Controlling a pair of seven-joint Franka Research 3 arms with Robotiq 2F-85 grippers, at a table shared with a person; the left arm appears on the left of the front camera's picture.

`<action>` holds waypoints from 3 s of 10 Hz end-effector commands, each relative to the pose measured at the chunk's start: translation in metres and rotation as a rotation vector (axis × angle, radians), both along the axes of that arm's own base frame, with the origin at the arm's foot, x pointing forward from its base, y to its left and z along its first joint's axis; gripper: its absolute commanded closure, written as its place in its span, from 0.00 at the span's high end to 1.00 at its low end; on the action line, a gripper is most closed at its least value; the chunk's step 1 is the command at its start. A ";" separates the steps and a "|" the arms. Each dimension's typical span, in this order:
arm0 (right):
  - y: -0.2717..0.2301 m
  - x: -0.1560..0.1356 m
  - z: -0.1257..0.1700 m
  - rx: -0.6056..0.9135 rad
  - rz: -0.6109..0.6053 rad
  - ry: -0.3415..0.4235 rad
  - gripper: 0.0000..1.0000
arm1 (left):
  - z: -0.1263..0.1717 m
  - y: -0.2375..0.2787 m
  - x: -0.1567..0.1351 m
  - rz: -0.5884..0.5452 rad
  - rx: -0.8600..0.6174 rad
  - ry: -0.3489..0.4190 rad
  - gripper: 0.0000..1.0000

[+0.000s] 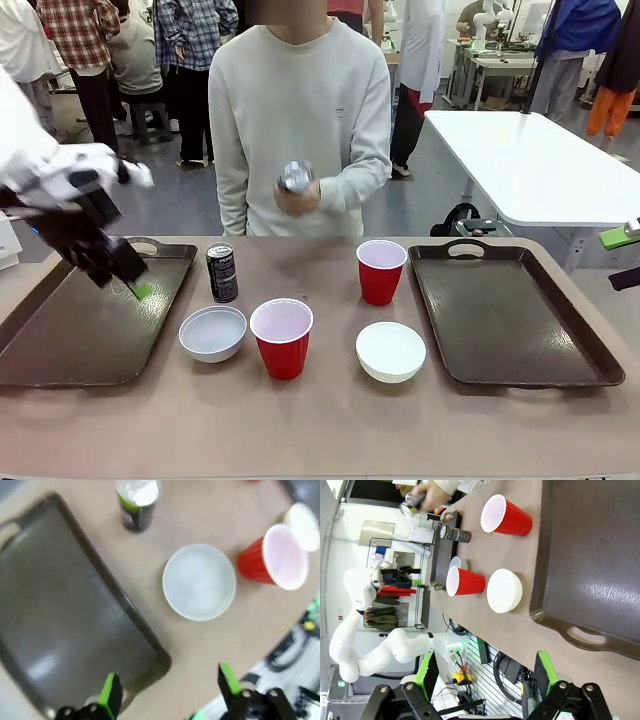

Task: Prepare tableware on both trays.
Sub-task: Pick up a Picnic Bowl from the table and place it on a Handle tray.

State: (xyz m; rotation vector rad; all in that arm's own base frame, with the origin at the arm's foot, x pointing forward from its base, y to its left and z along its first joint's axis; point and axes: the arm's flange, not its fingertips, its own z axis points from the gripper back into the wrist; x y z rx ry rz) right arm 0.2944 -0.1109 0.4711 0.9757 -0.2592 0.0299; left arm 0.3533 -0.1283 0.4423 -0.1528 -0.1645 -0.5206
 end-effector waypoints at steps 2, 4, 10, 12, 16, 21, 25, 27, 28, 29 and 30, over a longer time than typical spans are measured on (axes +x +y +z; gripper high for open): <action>0.000 0.000 -0.001 0.015 0.004 -0.005 1.00 | -0.053 -0.041 -0.015 -0.018 0.212 0.021 1.00; 0.000 0.000 -0.001 0.015 0.004 -0.005 1.00 | -0.080 -0.061 -0.020 0.006 0.206 -0.022 1.00; 0.000 0.000 -0.001 0.015 0.004 -0.005 1.00 | -0.088 -0.087 0.013 0.034 0.128 -0.063 1.00; 0.000 0.000 -0.001 0.015 0.004 -0.005 1.00 | -0.088 -0.087 0.013 0.034 0.128 -0.063 1.00; 0.000 0.000 -0.001 0.015 0.004 -0.005 1.00 | -0.094 -0.086 0.030 0.123 0.088 -0.041 1.00; 0.000 0.000 -0.001 0.015 0.004 -0.005 1.00 | -0.108 -0.087 0.062 0.246 0.094 -0.020 0.46; 0.000 0.000 -0.001 0.015 0.004 -0.005 1.00 | -0.104 -0.087 0.059 0.257 0.124 -0.016 0.00; 0.000 0.000 -0.001 0.015 0.004 -0.005 1.00 | -0.100 -0.086 0.058 0.270 0.125 -0.026 0.04; 0.000 0.000 -0.001 0.015 0.004 -0.005 1.00 | -0.098 -0.085 0.058 0.274 0.124 -0.027 0.00; 0.000 0.000 -0.001 0.015 0.004 -0.005 1.00 | -0.098 -0.084 0.059 0.277 0.122 -0.026 0.00; 0.000 0.000 -0.001 0.015 0.004 -0.005 1.00 | -0.096 -0.083 0.058 0.284 0.117 -0.026 0.00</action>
